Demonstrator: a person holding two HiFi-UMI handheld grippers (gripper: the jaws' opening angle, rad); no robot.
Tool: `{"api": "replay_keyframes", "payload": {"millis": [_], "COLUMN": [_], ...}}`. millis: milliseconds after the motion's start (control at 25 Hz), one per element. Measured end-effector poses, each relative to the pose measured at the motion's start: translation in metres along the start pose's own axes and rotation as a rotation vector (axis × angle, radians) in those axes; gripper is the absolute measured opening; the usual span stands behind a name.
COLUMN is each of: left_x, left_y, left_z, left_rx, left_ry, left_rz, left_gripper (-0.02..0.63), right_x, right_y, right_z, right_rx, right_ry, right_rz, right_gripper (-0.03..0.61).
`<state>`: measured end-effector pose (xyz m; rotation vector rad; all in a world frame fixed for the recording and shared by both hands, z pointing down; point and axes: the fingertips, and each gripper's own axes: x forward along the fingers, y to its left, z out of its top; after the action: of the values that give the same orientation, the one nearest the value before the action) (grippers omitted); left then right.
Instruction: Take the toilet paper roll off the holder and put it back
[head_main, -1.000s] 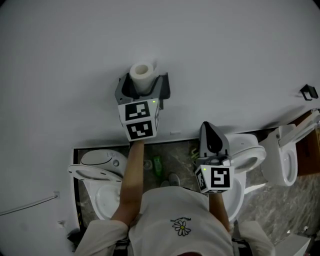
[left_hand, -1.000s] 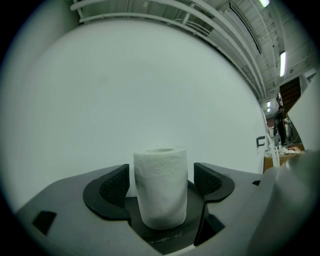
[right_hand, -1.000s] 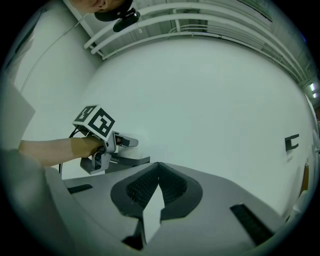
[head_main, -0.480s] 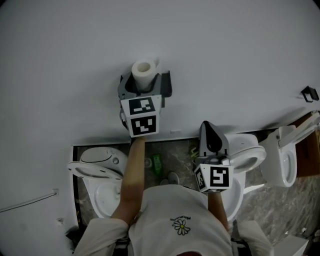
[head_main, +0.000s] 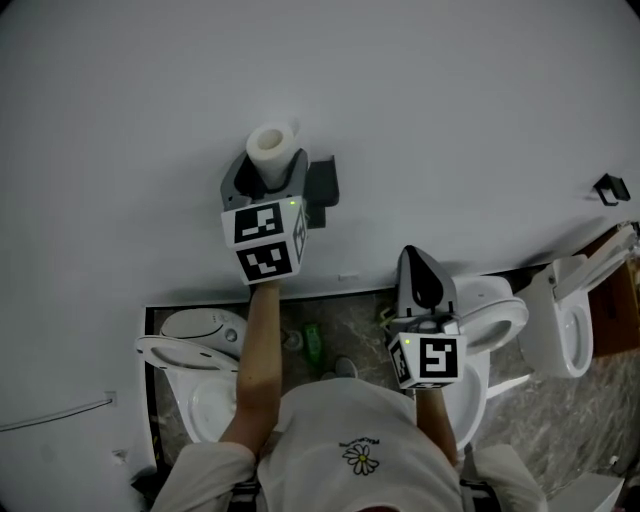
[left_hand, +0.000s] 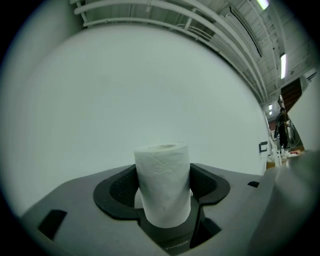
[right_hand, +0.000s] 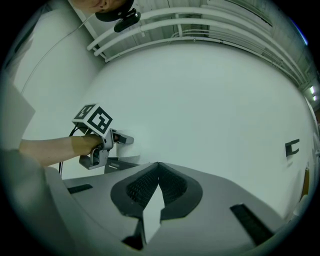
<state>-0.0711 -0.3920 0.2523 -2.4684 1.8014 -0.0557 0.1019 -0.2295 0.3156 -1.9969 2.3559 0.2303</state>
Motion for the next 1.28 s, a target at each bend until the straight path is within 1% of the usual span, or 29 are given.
{"api": "replay_keyframes", "payload": {"millis": [280, 440, 600, 640, 720, 760, 920, 1000, 1120, 1280], "left_x": [-0.030, -0.056, -0.089, -0.099, -0.117, -0.124, -0.146, -0.154, -0.162, -0.166], "left_y": [0.014, 0.016, 0.000, -0.004, -0.013, -0.016, -0.018, -0.017, -0.014, -0.011], "left_z": [0.065, 0.091, 0.101, 0.103, 0.105, 0.103, 0.080, 0.070, 0.057, 0.033], "left_rx": [0.019, 0.077, 0.121, 0.114, 0.075, 0.067, 0.113, 0.121, 0.111, 0.072], "left_ry": [-0.164, -0.255, -0.371, -0.401, -0.461, -0.479, -0.473, -0.476, -0.477, -0.449], "left_rz": [0.006, 0.015, -0.014, -0.021, -0.045, -0.054, -0.027, -0.010, 0.011, 0.024], "left_gripper": [0.319, 0.319, 0.319, 0.319, 0.319, 0.321, 0.321, 0.321, 0.321, 0.321], "right_x": [0.012, 0.020, 0.025, 0.026, 0.028, 0.029, 0.029, 0.028, 0.026, 0.024], "right_y": [0.008, 0.015, 0.021, 0.023, 0.027, 0.028, 0.033, 0.035, 0.038, 0.042], "right_z": [0.027, 0.043, 0.052, 0.054, 0.055, 0.056, 0.054, 0.054, 0.052, 0.046], "right_rx": [-0.030, -0.063, -0.065, -0.064, -0.064, -0.064, -0.062, -0.060, -0.061, -0.055], "right_ry": [-0.075, -0.121, -0.146, -0.151, -0.156, -0.157, -0.154, -0.153, -0.150, -0.143], "right_rz": [0.032, 0.052, 0.074, 0.079, 0.086, 0.088, 0.097, 0.101, 0.105, 0.113], "right_gripper": [0.011, 0.011, 0.011, 0.009, 0.011, 0.009, 0.011, 0.011, 0.011, 0.011]}}
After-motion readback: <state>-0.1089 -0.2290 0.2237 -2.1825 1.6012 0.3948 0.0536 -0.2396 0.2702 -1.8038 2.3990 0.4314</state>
